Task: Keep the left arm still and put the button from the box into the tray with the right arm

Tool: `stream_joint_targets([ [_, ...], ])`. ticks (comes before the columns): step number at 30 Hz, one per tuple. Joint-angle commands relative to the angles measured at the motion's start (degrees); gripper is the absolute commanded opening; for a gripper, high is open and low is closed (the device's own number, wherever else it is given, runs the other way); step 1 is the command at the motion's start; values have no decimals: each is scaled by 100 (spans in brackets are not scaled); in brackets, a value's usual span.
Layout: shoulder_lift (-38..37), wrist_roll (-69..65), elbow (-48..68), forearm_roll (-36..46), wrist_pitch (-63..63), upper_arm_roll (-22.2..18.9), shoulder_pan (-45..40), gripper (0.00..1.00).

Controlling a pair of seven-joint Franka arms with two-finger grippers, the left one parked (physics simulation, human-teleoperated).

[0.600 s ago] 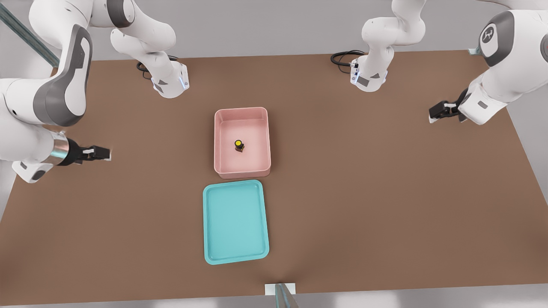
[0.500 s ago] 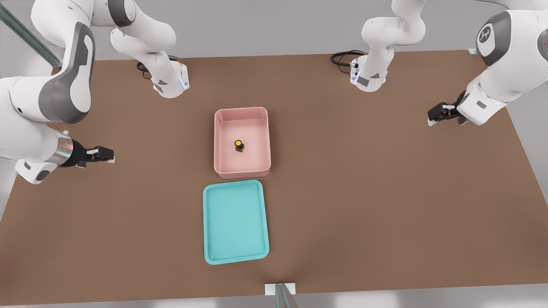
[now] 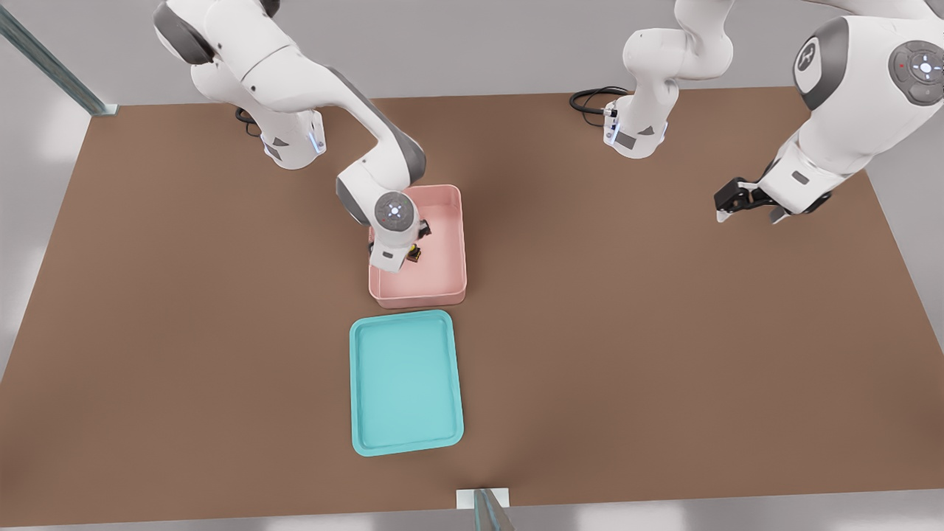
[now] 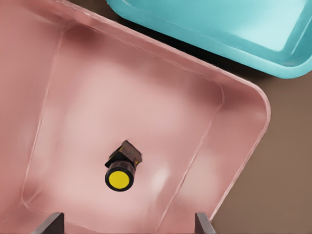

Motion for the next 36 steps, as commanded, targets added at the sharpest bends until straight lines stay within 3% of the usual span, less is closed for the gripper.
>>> stream_joint_targets([
  [1,231,3021,-45,-235,1995,15,19,100],
  [10,108,3522,-1978,-684,4464,50,10,100],
  [11,117,3874,-1996,-684,4500,235,10,100],
  [15,187,3900,-2128,-833,4710,261,1,100],
  [21,205,3812,-2374,-2055,4710,112,-175,100],
  [30,64,3900,-2805,-2099,4886,156,-148,100],
  [31,64,3900,-2796,-2099,4895,165,-157,95],
  [33,73,3909,-2761,-2099,4886,165,-166,67],
  [36,73,3988,-2734,-2099,4886,182,-166,57],
])
